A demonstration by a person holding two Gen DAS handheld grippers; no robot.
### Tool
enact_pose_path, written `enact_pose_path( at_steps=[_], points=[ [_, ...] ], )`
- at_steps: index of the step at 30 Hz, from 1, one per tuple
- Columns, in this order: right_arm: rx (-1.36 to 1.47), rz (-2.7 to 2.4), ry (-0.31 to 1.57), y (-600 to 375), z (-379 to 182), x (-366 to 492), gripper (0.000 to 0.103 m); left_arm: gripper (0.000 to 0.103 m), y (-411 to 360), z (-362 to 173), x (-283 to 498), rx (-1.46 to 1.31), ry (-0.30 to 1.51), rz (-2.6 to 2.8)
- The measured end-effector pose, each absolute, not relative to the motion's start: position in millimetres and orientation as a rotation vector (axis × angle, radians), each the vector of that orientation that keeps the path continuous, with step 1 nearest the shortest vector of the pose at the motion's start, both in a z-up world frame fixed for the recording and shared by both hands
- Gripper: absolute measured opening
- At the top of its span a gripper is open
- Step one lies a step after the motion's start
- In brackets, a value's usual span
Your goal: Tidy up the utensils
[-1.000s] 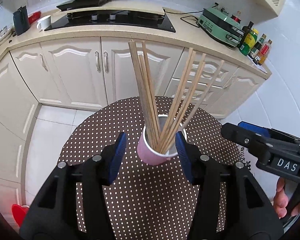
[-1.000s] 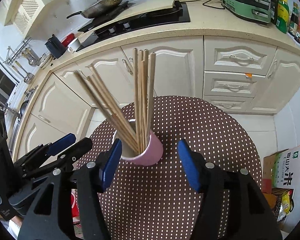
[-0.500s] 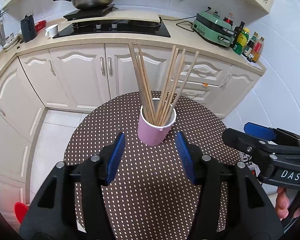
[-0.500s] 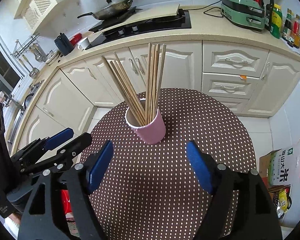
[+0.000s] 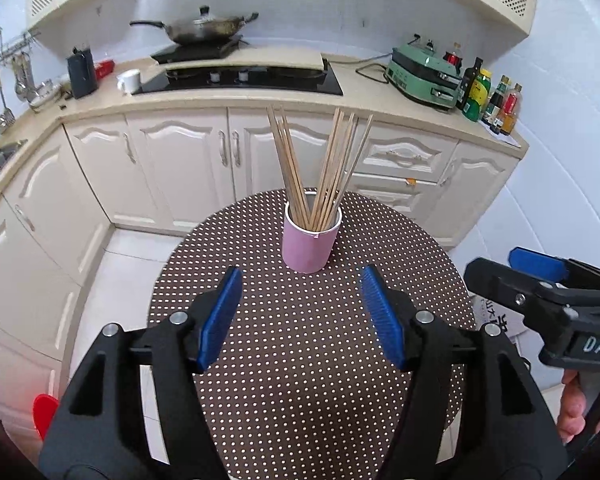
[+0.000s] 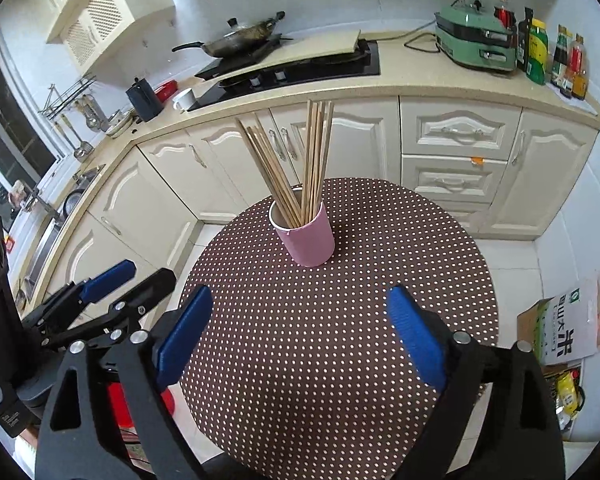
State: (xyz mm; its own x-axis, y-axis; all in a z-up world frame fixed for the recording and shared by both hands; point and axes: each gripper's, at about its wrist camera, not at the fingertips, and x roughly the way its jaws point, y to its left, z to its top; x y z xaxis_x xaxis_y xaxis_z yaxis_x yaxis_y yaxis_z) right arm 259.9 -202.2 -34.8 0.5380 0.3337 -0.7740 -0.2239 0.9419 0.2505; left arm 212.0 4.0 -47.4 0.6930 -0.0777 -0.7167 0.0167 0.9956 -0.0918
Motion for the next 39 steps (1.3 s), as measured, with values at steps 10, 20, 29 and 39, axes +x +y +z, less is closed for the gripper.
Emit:
enact_pose_path(
  at_steps=[10, 20, 29, 39],
  points=[
    [0.077, 0.374, 0.884, -203.8, -11.9, 216.2, 0.09, 0.063, -7.0, -18.5, 162.6, -0.063, 0.729, -0.013],
    [0.106, 0.308, 0.833, -201.8, 3.9, 166.6, 0.09, 0.073, -1.7, 7.4, 113.6, -0.059, 0.653, -0.058],
    [0.128, 0.246, 0.78, -198.9, 19.5, 106.9, 0.091, 0.077, 9.7, 17.3, 59.6, -0.054, 0.616, -0.052],
    [0.127, 0.228, 0.72, -193.6, 31.9, 53.6, 0.093, 0.081, 11.7, 32.1, 4.4, -0.035, 0.558, -0.038]
  ],
)
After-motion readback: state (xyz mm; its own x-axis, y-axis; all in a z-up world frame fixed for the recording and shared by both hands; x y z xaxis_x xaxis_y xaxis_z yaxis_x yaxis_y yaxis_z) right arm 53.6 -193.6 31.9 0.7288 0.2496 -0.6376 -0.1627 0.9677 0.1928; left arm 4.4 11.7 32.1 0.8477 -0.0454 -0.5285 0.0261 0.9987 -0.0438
